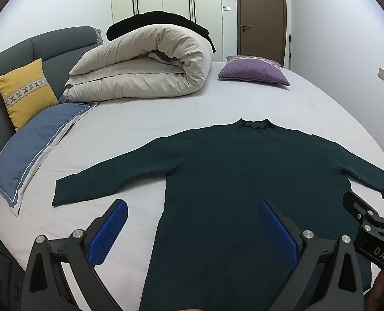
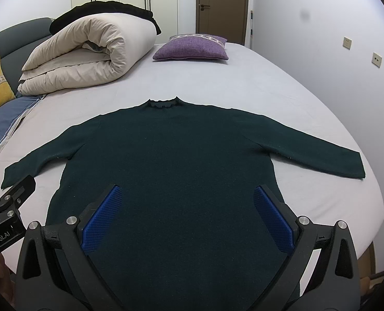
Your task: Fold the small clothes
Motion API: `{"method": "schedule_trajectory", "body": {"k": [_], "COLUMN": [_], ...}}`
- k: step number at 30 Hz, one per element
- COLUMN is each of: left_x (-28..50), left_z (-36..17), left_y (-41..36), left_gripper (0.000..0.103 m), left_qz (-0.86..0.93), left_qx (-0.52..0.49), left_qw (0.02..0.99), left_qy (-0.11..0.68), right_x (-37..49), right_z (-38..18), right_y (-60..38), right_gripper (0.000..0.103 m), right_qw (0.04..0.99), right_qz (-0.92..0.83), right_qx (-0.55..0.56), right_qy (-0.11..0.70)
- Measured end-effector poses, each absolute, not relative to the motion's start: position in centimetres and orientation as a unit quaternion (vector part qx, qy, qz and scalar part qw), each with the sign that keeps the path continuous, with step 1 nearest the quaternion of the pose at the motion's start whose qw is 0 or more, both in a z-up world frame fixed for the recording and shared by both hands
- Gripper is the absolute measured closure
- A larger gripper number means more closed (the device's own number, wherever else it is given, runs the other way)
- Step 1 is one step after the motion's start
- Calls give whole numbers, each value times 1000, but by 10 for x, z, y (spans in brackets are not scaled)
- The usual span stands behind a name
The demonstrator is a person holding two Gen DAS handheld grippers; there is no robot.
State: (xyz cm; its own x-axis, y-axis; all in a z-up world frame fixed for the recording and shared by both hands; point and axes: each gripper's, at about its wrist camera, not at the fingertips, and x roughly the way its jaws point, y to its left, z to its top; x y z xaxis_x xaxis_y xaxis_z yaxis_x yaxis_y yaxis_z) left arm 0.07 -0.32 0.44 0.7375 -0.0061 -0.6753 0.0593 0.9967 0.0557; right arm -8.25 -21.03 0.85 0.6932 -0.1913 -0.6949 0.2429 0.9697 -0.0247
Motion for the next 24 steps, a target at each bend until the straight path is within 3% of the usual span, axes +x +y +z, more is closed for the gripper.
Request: {"method": "schedule_trajectory", "body": {"k": [24], "left_x": [1], "left_z": [5], "left_y": [-3], "left_gripper": [0], "left_qz": [-18], "left_qx": [35], "left_qw": [932], "left_qy": [361], "right_x": [-84], "right_z": [10], "right_y": [-205], "right_gripper": [0], "right_qw": [920], "right_qz": [-115], "right_qx": [32], "right_qy": [373]}}
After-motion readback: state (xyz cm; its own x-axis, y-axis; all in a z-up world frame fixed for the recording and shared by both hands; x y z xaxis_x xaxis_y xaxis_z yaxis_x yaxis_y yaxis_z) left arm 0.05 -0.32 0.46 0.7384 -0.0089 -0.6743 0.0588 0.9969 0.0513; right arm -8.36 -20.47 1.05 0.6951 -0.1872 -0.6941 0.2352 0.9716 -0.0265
